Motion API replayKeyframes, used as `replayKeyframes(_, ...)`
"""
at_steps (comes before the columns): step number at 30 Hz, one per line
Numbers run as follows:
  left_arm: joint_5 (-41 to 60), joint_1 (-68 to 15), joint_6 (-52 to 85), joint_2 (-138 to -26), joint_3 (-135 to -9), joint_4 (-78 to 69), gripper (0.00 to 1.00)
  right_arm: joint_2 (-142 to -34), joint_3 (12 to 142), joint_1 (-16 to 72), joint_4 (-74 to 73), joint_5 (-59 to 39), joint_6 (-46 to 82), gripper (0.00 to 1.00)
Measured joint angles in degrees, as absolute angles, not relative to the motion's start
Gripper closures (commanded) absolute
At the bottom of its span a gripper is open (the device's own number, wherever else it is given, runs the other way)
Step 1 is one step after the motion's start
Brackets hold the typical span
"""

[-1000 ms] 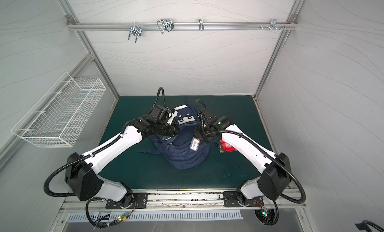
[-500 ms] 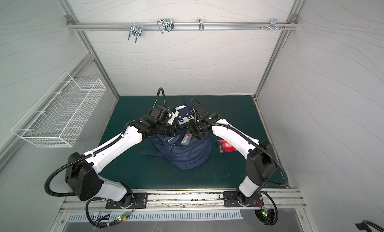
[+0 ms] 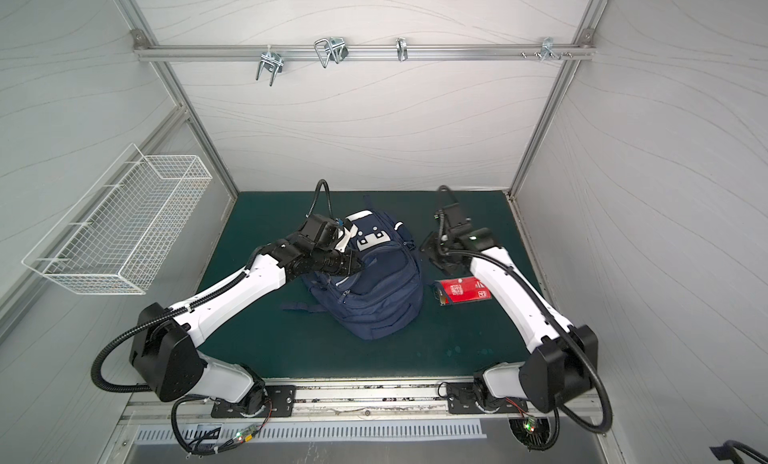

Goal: Pack the student bag

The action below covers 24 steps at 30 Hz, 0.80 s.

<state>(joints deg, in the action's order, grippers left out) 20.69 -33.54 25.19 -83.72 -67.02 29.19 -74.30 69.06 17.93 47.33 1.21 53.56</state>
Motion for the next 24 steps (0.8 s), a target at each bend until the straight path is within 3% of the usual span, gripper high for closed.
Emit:
replayKeyframes(4, 20.8, -33.7, 25.2, -83.7, -64.4, 28.6, 1.00, -73.1, 62.1, 1.4, 48.7, 3.0, 49.3, 0.33)
replayKeyframes(8, 19.9, -33.8, 24.6, -83.3, -63.9, 28.6, 1.00, -78.0, 57.3, -5.5, 48.7, 1.9, 46.4, 0.35)
replayKeyframes(24, 16.4, -27.9, 24.9, -77.6, -61.9, 32.7, 1.00, -102.8, 67.2, 3.6, 42.5, -2.3, 41.5, 0.42)
